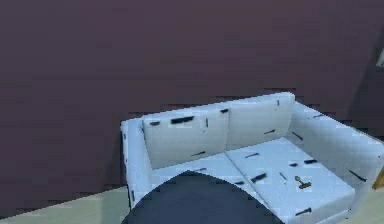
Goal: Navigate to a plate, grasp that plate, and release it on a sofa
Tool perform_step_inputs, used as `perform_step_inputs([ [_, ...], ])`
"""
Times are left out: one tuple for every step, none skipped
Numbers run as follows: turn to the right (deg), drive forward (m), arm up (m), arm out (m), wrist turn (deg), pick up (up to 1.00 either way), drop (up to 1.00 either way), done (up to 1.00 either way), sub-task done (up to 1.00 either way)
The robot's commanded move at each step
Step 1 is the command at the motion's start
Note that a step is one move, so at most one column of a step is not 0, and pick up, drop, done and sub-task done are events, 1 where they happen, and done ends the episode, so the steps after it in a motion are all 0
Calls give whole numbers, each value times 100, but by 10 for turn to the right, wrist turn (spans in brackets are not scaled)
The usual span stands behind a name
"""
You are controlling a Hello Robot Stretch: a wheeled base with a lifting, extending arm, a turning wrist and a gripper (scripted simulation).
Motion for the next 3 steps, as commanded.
perform_step_inputs([
  [-450,0,0,0,0,0,0,0,0],
  [-360,0,0,0,0,0,0,0,0],
  [0,0,0,48,0,0,0,0,0],
])
